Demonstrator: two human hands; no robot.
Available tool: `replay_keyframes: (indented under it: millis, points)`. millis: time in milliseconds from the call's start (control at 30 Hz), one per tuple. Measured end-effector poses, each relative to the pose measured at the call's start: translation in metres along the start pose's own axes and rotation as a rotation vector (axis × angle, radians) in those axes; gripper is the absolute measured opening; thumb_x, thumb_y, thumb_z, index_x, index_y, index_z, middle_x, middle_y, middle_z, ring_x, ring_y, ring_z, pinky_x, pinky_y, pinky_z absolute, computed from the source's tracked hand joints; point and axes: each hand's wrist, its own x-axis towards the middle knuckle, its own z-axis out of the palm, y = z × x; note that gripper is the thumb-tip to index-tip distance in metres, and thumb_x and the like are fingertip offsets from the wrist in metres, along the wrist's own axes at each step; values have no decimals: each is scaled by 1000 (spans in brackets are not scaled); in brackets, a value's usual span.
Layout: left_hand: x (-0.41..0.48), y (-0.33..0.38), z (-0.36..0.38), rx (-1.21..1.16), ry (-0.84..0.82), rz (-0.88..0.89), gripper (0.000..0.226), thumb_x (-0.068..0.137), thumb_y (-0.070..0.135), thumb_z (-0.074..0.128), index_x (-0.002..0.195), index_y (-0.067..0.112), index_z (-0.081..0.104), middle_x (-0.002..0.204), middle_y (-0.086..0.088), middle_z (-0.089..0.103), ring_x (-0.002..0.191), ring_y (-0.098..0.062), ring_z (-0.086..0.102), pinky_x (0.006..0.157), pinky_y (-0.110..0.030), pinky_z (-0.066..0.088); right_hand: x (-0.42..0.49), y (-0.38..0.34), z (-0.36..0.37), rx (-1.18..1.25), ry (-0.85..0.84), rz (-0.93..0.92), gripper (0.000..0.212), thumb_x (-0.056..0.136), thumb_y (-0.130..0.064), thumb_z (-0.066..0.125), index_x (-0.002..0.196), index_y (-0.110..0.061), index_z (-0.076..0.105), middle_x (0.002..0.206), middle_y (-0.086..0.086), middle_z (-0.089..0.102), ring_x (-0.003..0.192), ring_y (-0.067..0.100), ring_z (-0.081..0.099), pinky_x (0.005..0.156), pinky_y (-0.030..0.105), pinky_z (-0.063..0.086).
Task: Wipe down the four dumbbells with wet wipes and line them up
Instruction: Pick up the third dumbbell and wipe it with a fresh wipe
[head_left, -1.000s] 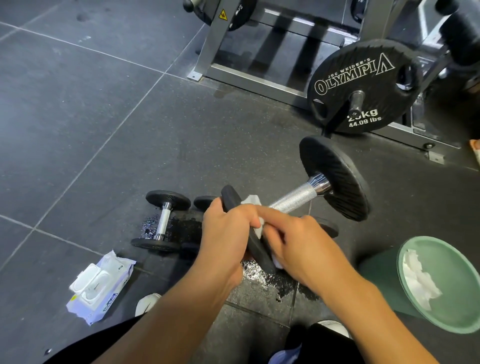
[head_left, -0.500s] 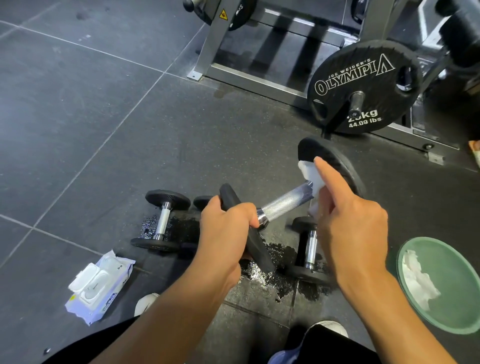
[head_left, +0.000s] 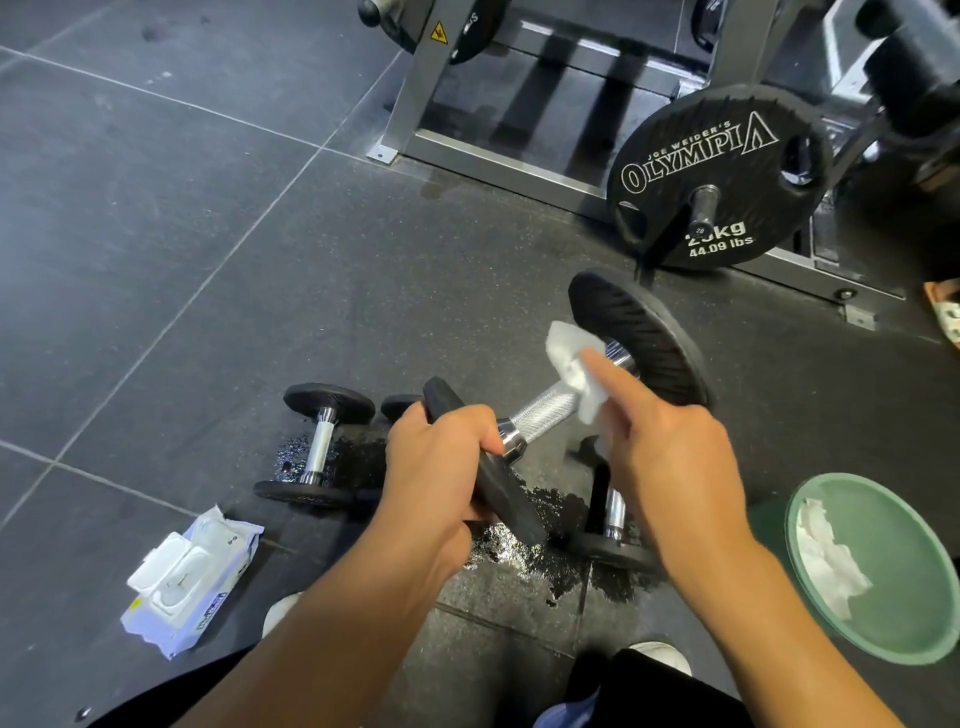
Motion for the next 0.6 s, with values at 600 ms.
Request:
replay_keyframes:
  millis: [600]
  points:
    - [2,8,-2,-22,6,-27,30,72,-3,60,100,6,58,90,-16,58,81,-33,61,72,-67,59,-10,-16,3,-15,-108,-189,70,90,-15,64,154,-38,45,51,-1,43,38,26,40,39,36,40]
